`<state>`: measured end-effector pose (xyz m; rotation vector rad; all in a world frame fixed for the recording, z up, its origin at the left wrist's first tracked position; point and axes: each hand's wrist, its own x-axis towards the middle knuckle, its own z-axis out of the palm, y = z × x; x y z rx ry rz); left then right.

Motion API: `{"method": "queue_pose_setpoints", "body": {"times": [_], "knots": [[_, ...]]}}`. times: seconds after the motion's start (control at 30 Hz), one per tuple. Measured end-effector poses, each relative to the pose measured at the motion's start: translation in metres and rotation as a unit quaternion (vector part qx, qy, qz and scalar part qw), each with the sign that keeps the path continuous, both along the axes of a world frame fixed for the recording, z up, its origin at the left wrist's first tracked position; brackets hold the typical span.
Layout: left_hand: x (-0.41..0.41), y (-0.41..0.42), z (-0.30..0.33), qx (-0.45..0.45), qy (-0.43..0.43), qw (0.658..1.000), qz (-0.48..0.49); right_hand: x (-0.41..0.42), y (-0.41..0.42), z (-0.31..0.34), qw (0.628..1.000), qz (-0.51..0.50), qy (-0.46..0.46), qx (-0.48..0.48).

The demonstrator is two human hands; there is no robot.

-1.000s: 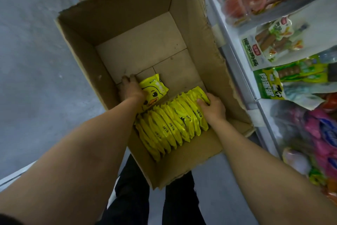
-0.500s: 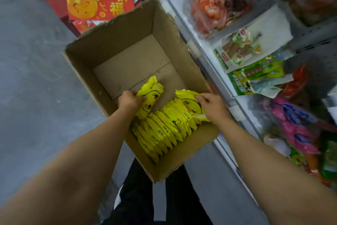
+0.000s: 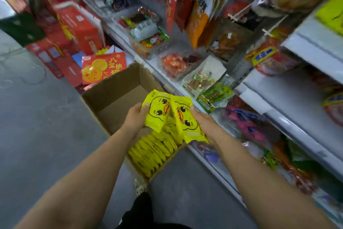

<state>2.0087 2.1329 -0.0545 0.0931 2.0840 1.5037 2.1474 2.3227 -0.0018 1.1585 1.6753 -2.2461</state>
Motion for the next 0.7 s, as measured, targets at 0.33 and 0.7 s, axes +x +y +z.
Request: {"method": "queue_pose_setpoints", "body": {"times": [0.33,0.7], "knots": [[0.206,0.101,0.146,0.151,-0.036,0.954,-0.257,0.249,0.048,0.128,0.969,-0.133,0.21,-0.012],[0.427,0.245,0.273,0.116,0.126,0.842,-0.512,0.522,0.115,0.252,0.87,-0.345,0.323,0.143]]}}
